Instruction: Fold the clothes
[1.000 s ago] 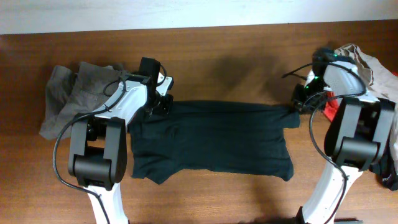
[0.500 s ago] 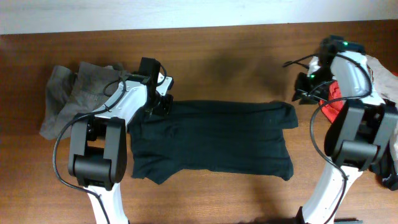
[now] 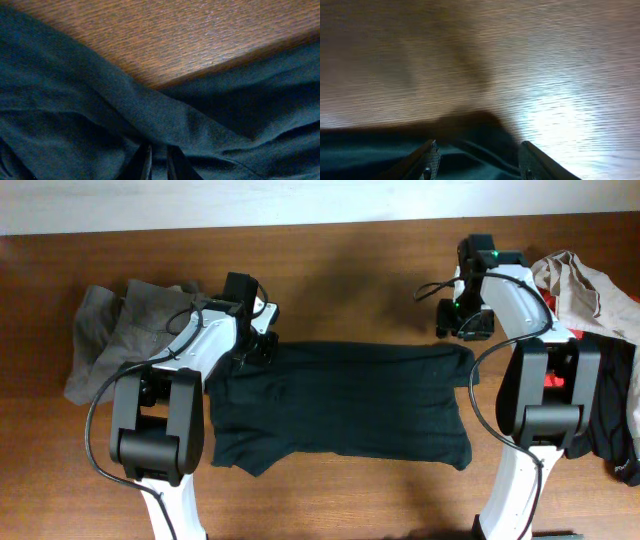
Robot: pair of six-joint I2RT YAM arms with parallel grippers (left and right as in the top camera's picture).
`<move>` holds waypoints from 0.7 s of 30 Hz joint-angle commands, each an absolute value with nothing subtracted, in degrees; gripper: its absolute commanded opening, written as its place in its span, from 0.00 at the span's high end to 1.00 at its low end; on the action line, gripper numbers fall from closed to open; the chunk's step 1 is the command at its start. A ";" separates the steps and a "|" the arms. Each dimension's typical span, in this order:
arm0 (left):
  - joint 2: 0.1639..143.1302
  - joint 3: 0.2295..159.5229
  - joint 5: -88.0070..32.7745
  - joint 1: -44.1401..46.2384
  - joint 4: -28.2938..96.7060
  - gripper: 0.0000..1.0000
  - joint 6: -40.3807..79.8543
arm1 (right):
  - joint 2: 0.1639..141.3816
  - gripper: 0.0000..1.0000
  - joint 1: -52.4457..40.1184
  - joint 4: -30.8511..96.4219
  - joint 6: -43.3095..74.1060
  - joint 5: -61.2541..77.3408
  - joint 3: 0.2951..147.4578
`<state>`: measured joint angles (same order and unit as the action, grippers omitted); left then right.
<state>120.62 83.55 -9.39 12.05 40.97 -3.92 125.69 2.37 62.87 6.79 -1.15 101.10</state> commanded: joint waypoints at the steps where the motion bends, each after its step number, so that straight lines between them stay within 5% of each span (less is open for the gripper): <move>1: 122.23 83.74 -7.68 11.84 41.34 0.89 -5.04 | 126.82 0.47 2.63 62.76 4.36 -6.04 100.16; 18: 122.23 83.74 -7.68 11.84 41.58 0.89 -5.04 | 126.87 0.50 2.63 59.35 -8.78 -0.21 95.64; 21: 122.23 83.72 -7.68 11.84 41.56 0.88 -5.04 | 126.87 0.68 2.63 58.96 -8.34 -0.23 95.53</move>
<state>120.62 83.55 -9.21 12.05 41.08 -3.92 125.97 2.57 59.40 -7.92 -0.91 96.07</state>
